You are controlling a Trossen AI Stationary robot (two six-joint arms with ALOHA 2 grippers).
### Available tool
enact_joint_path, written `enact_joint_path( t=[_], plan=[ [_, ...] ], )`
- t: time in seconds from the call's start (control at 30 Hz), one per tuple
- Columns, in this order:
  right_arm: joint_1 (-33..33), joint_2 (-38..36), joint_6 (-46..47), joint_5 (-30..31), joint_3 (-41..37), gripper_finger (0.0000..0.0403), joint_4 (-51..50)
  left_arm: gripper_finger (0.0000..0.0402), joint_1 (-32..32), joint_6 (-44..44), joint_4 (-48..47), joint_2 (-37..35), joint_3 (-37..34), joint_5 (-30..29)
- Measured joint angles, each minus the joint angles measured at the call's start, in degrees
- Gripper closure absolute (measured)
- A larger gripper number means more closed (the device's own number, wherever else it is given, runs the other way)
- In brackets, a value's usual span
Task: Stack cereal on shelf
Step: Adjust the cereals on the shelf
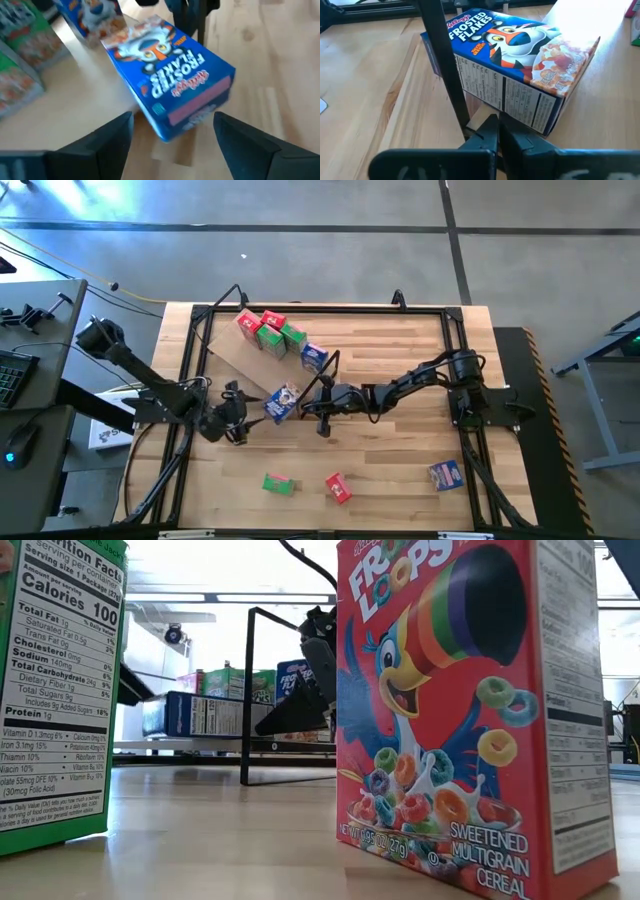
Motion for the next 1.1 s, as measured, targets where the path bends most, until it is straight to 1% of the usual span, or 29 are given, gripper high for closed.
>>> enact_joint_path(
  t=[0.2, 0.33, 0.47, 0.63, 0.7, 0.8, 0.97, 1.1],
  plan=[
    [0.1, 0.0, -0.2, 0.0, 0.0, 0.0399, 0.0, 0.0133, -0.2, -15.3, 0.2, 0.6, -0.3, 5.7],
    [0.0, 0.0, -0.4, -0.1, 0.0, 0.0399, 0.1, 0.0133, 0.6, -23.0, -0.1, 1.7, -2.0, 6.8],
    [0.0, 0.0, -1.3, -0.5, 0.0, 0.0399, 0.5, 0.0133, 2.0, -24.9, 1.7, 3.7, -3.2, 7.5],
    [0.0, 0.0, -1.6, -1.5, 0.1, 0.0399, 1.4, 0.0138, 4.0, -23.3, 15.2, 6.7, -6.4, 13.6],
    [0.0, 0.0, -1.9, -1.5, 0.1, 0.0399, 1.6, 0.015, 4.7, -22.1, 20.2, 8.4, -7.3, 14.3],
    [0.0, 0.0, -2.3, -1.5, 0.1, 0.0399, 2.1, 0.0179, 6.0, -21.0, 24.5, 11.2, -8.4, 14.3],
    [0.0, 0.0, -2.5, -1.5, 0.1, 0.0399, 2.7, 0.0247, 7.7, -20.6, 28.5, 17.1, -8.5, 14.9],
    [0.0, 0.0, -3.6, -1.5, 0.1, 0.0399, 2.7, 0.0305, 8.3, -18.6, 35.5, 22.8, -8.5, 11.9]
  ],
)
